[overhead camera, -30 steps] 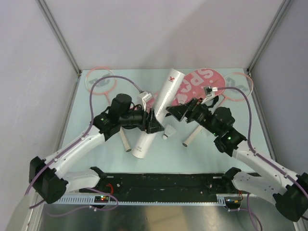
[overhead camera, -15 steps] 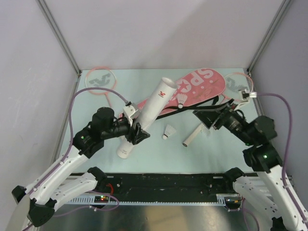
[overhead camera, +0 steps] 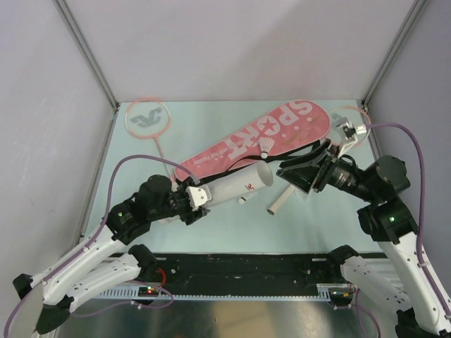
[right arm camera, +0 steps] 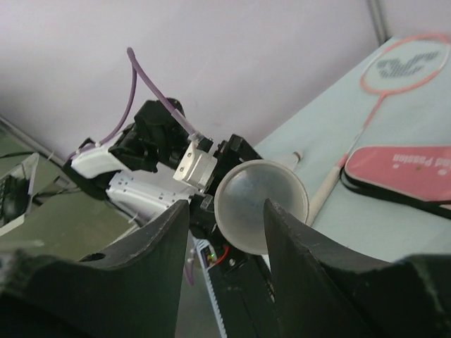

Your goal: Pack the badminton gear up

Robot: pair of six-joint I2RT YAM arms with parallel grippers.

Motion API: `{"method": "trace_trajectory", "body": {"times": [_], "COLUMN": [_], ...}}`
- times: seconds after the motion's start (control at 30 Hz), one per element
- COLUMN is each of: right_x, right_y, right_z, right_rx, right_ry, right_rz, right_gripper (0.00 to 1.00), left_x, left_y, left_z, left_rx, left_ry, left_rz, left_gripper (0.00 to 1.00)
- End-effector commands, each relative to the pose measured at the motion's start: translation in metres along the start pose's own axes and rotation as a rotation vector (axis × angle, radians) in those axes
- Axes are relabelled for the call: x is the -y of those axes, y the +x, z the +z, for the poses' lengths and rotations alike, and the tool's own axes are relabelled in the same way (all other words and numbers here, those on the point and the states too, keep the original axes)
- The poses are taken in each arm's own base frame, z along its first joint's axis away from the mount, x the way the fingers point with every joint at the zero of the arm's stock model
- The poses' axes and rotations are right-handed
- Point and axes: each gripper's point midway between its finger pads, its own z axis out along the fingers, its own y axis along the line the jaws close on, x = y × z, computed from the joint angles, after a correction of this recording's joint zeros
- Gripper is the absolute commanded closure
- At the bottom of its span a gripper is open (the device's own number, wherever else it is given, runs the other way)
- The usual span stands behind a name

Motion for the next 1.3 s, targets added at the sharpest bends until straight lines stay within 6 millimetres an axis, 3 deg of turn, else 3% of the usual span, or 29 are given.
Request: {"method": "trace_trajectory", "body": {"times": [0.0,0.37,0.67,0.93,1.07,1.27], "right_x": [-0.019,-0.010,0.002,0.004,0.004,0.004], "right_y": [0.004,0.036,0.048,0.052,0.051,0.039], "right_z": [0.004,0.017,0.020,0.022,0.021,0.017], "right_rx": [-0.075,-0.212,-0.238,-0.253,-0.247,-0.203], "right_ry": [-0.120,-0.131,-0.069,-0.059,-0.057,-0.056], "right_rz": [0.000,0.056,0.074,0.077,0.067,0.050], "right_gripper": [0.50,0.52,0.60,0.77,0.96,1.00], "left_x": [-0.013,-0.012,-0.014,-0.017,-0.019,-0.024], "left_y": [-0.011,-0.017,-0.020,-0.023,-0.019,-0.008], "left_z": [-0.001,0.002,0.001,0.000,0.000,0.003], "left_rx": [0.026,0.027,0.028,0.030,0.015,-0.027], "left_ry": [-0.050,-0.037,-0.050,-0.064,-0.083,-0.113], "left_rz": [0.136,0.142,0.122,0.108,0.090,0.082], "left_gripper": [0.51,0.51,0.52,0.52,0.53,0.55]}}
